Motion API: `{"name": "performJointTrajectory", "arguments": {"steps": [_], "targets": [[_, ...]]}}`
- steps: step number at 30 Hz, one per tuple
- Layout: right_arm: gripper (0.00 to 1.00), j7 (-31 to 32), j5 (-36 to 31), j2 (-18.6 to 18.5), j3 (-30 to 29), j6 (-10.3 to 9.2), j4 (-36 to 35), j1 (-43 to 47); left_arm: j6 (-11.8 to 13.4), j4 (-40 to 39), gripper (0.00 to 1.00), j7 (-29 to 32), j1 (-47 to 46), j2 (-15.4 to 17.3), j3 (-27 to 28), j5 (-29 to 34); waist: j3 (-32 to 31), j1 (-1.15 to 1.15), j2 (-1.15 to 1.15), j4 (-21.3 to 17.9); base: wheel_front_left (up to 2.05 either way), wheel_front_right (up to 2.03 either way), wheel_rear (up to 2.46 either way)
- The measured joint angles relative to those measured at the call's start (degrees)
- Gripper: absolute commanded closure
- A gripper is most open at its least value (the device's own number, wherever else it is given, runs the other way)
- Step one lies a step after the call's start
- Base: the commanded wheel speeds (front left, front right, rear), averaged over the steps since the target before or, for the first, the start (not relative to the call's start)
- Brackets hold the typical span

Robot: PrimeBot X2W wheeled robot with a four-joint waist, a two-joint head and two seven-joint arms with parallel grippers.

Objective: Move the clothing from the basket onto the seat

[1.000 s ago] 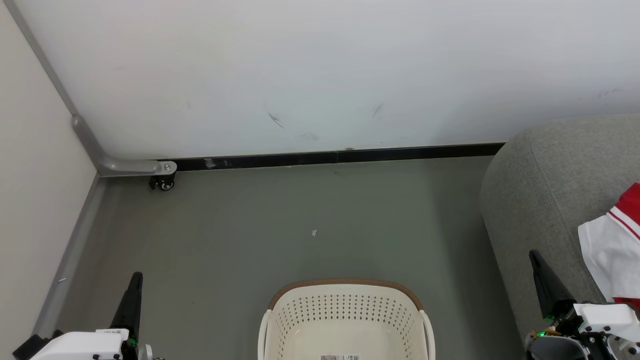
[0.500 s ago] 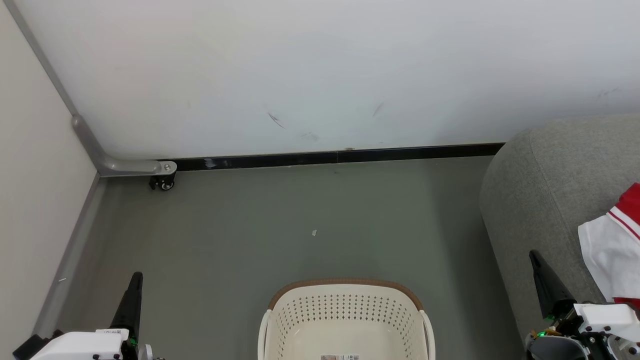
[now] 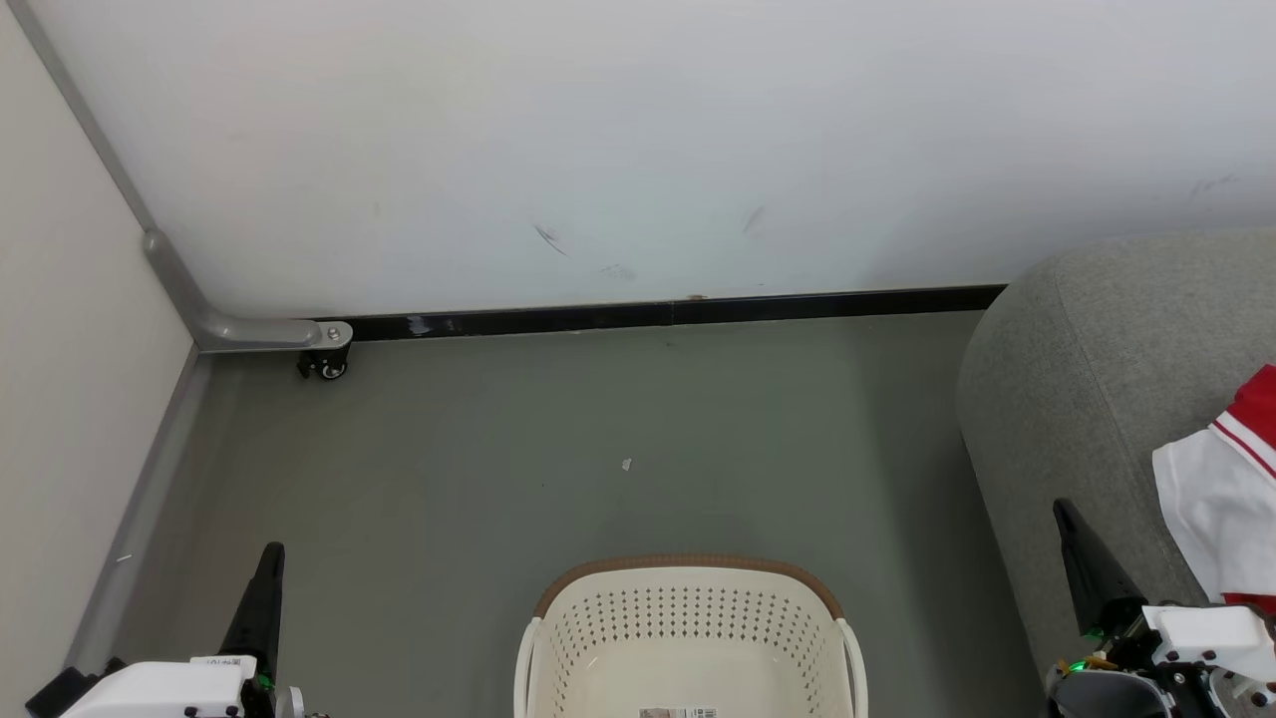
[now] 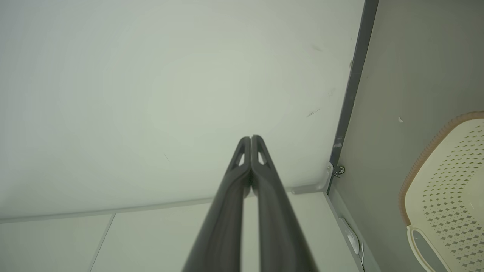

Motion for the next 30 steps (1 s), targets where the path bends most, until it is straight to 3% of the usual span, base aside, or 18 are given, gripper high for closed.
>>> {"name": "performJointTrajectory", "arguments": {"steps": [30], "targets": [[1.0,0.2,-0.4,0.2,-0.5,0.0,0.0,0.0,0.0,0.0,1.0,0.0,0.0,0.0,0.0,0.0,0.0,0.0,0.0,0.0,0.0,0.0,0.0]]}}
